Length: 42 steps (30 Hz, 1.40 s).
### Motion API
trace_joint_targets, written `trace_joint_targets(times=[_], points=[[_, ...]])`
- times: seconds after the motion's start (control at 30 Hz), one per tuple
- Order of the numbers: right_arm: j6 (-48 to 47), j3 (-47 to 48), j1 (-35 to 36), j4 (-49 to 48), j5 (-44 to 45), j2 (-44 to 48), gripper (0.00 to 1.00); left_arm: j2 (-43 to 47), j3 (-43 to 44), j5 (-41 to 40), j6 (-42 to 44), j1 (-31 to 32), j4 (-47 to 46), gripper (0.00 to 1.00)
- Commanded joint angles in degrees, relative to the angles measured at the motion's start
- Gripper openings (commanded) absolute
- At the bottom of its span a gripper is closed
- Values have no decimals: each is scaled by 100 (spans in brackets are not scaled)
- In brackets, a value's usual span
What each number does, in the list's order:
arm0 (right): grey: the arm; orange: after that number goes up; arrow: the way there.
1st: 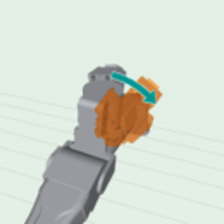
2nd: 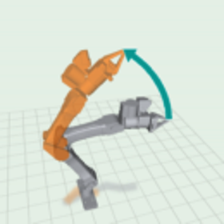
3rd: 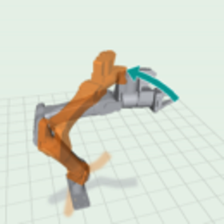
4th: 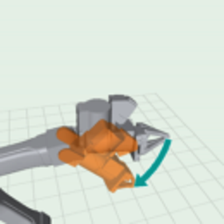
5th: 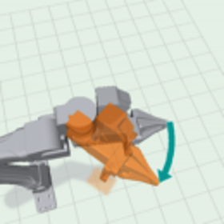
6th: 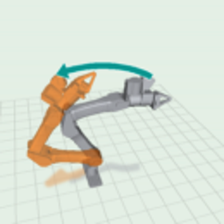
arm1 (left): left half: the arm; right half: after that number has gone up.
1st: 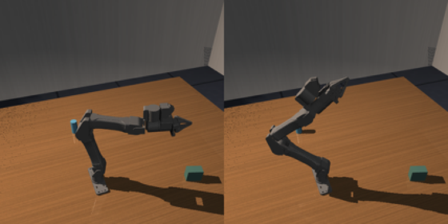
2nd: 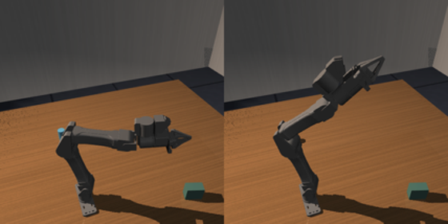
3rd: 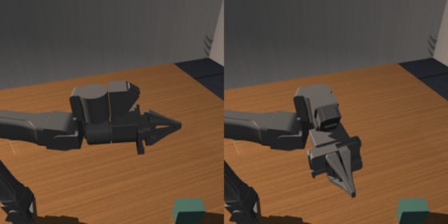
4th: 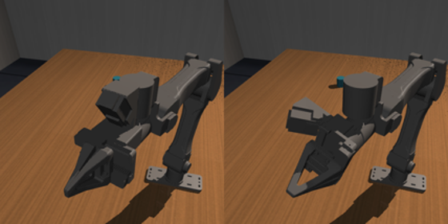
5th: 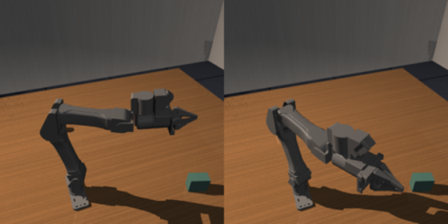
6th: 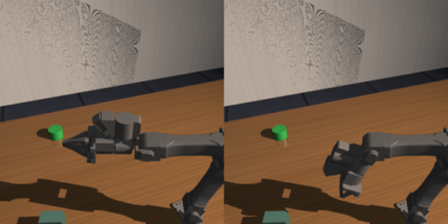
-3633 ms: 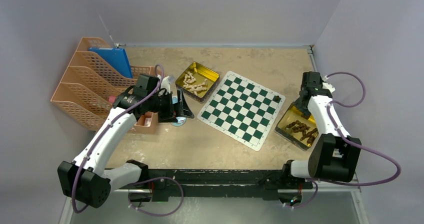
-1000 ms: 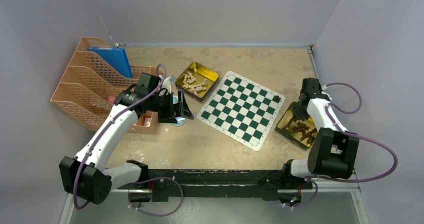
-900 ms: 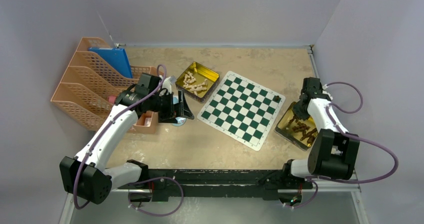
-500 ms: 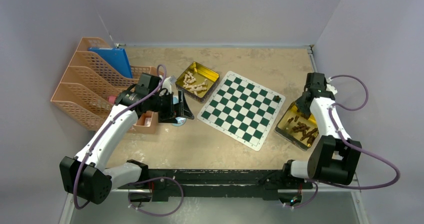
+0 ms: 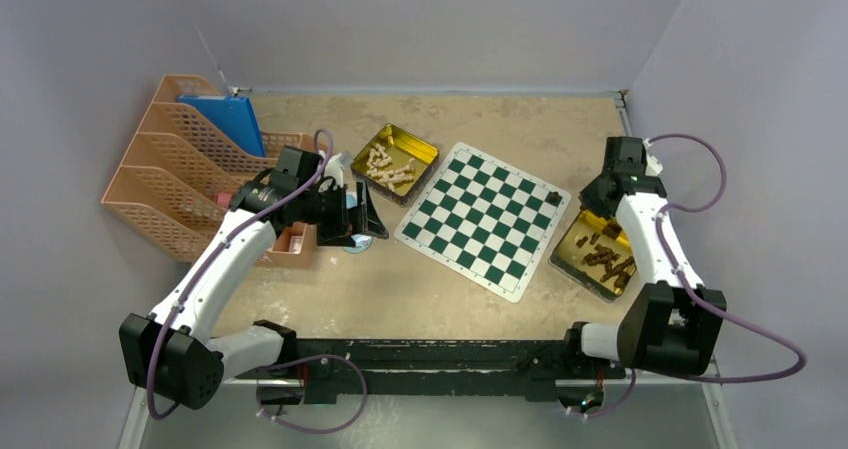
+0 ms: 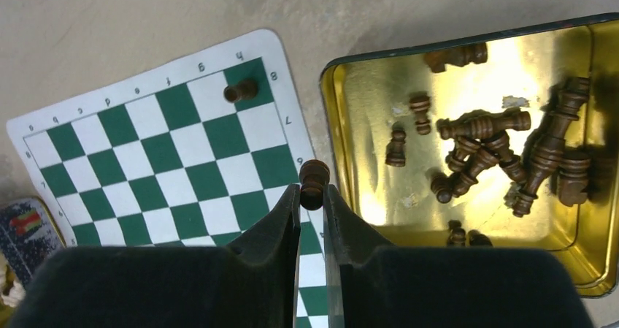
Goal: Set up the chess pieces on the board
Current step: Place the chess piece on the chessboard.
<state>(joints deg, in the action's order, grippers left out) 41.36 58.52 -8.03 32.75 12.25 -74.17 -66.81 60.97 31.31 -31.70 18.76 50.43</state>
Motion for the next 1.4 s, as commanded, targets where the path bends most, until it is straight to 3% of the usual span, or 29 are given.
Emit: trace_joint_targets(times=[0.0,0.47,1.03,1.37], points=[[55,340,490,-49,45,-248,17,61,3,130,77,-22,-175,91],[94,666,759,-562,-170,-1446,18,21,59,-16,87,-22,-151,91],[138,685,759,-1137,-380,-2206,19,-46,-112,-49,46,-22,-253,91],[167,814,756,-929,-236,-2416,19,-195,-6,-61,107,-22,-253,91]])
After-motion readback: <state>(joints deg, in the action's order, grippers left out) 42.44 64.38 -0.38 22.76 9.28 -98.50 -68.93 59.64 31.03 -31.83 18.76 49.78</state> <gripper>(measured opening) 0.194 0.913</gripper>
